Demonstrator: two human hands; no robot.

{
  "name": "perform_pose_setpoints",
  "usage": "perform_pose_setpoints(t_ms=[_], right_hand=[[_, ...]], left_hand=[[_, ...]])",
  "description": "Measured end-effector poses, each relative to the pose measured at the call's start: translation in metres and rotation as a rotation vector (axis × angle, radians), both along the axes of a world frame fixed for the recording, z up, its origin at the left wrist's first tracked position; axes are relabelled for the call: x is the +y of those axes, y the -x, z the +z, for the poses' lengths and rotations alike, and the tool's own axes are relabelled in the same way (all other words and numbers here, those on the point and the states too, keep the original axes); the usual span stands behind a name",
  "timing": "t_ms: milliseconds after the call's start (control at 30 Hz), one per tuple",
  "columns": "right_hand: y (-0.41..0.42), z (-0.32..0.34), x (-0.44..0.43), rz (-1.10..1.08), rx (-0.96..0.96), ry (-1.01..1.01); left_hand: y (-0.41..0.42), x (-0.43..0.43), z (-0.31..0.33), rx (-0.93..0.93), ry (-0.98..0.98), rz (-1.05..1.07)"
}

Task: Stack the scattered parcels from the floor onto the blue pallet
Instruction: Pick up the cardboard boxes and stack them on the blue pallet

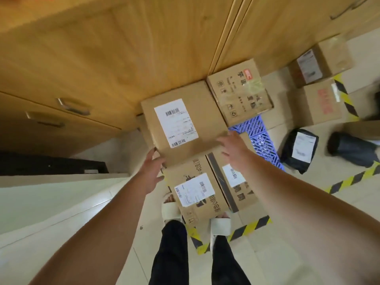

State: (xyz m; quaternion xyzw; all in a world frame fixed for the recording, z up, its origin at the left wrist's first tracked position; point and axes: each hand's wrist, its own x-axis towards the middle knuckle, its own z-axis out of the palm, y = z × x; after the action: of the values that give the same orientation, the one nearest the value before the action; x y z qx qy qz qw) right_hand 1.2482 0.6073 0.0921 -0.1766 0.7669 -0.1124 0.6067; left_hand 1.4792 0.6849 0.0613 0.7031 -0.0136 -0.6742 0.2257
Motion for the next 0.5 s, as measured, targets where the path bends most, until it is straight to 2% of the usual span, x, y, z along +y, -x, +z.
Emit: perform_pose_setpoints(t_ms=[67, 133, 233, 367, 500], right_hand=[[-0.006, -0.011, -0.005, -0.110, -0.119, -0.034], [-0.012, -0.012, -0.008, -0.211, -0.162, -0.108], [-0.013, -0.013, -0.010, -0.172, -0.224, -0.124], [-0.005, -0.006, 0.001, -0.173, -0.245, -0.154], [0.014, 0.022, 0.022, -0.269, -0.199, -0.128]], left_hand=[[0.005, -0.020, -0.012, 0.056, 0.007, 0.028], [0.007, -0.035, -0.023, 0.025, 0.019, 0.102], [0.006, -0.044, -0.034, 0.006, 0.037, 0.196], [0.003, -0.039, -0.029, -0.043, 0.014, 0.160], [-0.004, -0.015, -0.007, -0.084, -0.056, 0.122]])
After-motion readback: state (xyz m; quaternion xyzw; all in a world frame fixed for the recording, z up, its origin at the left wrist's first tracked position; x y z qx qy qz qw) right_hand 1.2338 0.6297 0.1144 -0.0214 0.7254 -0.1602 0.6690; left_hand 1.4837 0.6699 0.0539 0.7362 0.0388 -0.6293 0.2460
